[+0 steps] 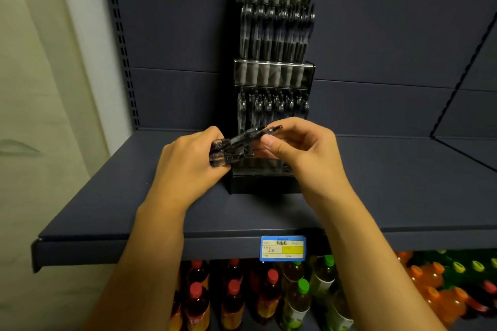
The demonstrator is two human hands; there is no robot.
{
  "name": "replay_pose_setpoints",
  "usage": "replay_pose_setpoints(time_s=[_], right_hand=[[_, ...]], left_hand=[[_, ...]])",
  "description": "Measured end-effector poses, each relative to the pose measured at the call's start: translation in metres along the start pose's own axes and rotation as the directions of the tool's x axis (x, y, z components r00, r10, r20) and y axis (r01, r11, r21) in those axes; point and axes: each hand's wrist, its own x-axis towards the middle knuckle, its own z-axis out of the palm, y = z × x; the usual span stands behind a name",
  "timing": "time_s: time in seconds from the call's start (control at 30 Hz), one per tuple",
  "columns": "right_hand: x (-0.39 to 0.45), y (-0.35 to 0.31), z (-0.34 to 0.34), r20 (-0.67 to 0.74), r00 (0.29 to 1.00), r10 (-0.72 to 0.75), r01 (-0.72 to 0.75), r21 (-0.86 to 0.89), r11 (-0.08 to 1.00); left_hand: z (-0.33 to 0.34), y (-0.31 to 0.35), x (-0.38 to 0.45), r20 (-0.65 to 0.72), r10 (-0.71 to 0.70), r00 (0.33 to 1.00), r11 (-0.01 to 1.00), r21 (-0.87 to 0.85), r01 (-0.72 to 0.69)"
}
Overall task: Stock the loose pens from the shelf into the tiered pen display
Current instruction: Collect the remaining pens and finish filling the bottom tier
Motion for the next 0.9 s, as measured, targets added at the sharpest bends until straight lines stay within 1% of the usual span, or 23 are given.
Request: replay_pose_setpoints(time_s=[0.13,0.33,0.47,0.6,0.67,0.73,0.8,0.9], right_hand=[[-0.003,0.004,0.005,-0.024,1.000,-0.011,0.013,0.069,0.998],[-0.001,0.002,0.005,-0.158,0.987,-0.008,0.035,0.173,0.984],[0.008,-0.008,-0.004,-0.223,0.974,-0.031,0.090,0.259,0.962],[0.020,-0.018,-0.020,-0.286,0.957,-0.049,0.127,0.262,0.957],[0.026,-0.022,-0.027,-0.322,0.945,-0.051,0.135,0.242,0.961],[0.030,-0.025,-0.032,-0.339,0.938,-0.074,0.139,0.171,0.975],[0.033,-0.023,-0.035,-0.338,0.932,-0.131,0.149,0.030,0.988],[0.034,-0.020,-0.040,-0.317,0.928,-0.195,0.150,-0.160,0.976]], left_hand=[[-0.001,0.000,0.000,0.003,-0.015,1.000,1.000,-0.007,0.015],[-0.002,0.001,-0.001,0.041,-0.044,0.998,0.999,-0.026,0.045],[-0.003,0.000,0.000,0.040,-0.055,0.998,0.998,-0.014,0.055],[-0.004,0.001,0.000,0.073,-0.061,0.995,0.998,0.011,0.060],[-0.003,0.002,0.000,0.075,-0.069,0.995,0.998,0.012,0.068],[-0.003,0.002,0.000,0.083,-0.078,0.993,0.997,0.009,0.077],[-0.003,0.002,0.000,0.100,-0.084,0.991,0.996,0.012,0.083],[-0.003,0.002,0.001,0.119,-0.095,0.988,0.996,0.010,0.094]])
